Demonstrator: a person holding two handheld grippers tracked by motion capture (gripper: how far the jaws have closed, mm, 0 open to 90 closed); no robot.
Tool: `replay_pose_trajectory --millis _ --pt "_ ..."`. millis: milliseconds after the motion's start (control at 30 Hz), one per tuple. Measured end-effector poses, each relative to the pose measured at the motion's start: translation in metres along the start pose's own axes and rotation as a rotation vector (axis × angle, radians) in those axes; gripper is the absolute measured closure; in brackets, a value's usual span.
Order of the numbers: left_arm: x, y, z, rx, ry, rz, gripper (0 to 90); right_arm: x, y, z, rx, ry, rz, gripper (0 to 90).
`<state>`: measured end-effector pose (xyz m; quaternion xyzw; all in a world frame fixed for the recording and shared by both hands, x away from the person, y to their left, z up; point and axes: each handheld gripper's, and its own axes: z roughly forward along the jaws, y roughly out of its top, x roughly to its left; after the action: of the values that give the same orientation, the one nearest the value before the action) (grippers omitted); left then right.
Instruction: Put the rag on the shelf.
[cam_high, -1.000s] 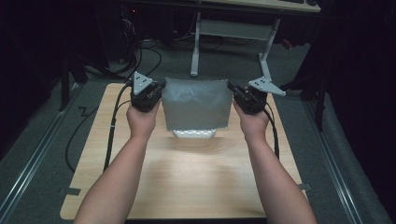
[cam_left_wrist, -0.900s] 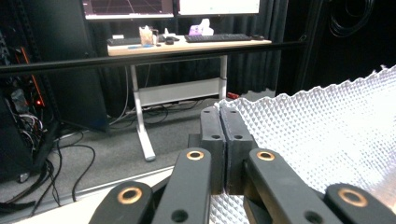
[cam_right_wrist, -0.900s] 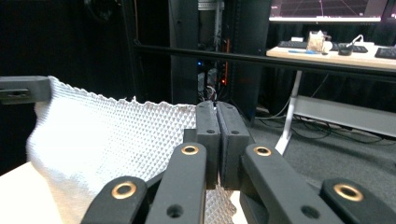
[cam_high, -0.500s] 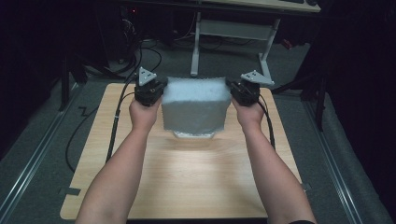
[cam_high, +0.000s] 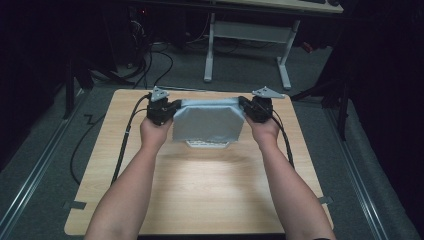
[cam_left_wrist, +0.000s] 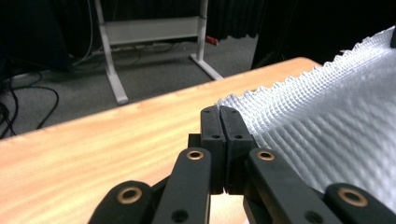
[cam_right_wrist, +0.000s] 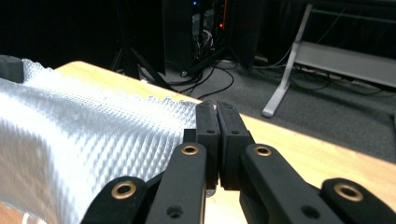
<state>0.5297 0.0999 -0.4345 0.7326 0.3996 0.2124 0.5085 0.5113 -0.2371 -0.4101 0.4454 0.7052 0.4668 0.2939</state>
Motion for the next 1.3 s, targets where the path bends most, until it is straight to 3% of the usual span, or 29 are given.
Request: replay_pose_trajectory --millis 233,500,1200,1300 --pt "-0.003 -0.018 0.003 0.01 -0.023 -0.038 89.9 0.002 -0.019 0.002 0.026 0.009 0.021 89.1" --pt "-0.008 -0.03 0.003 0.017 -0.031 -0.047 89.9 0.004 -0.037 0.007 0.057 0.02 0.043 89.0" --pt "-0.007 -0.052 0.004 0.056 -0.045 -0.066 89.4 0.007 -0.062 0.014 0.103 0.022 0.051 88.8" --pt "-0.005 -0.052 0.004 0.062 -0.044 -0.076 85.3 0.007 -0.061 0.013 0.104 0.015 0.04 88.0"
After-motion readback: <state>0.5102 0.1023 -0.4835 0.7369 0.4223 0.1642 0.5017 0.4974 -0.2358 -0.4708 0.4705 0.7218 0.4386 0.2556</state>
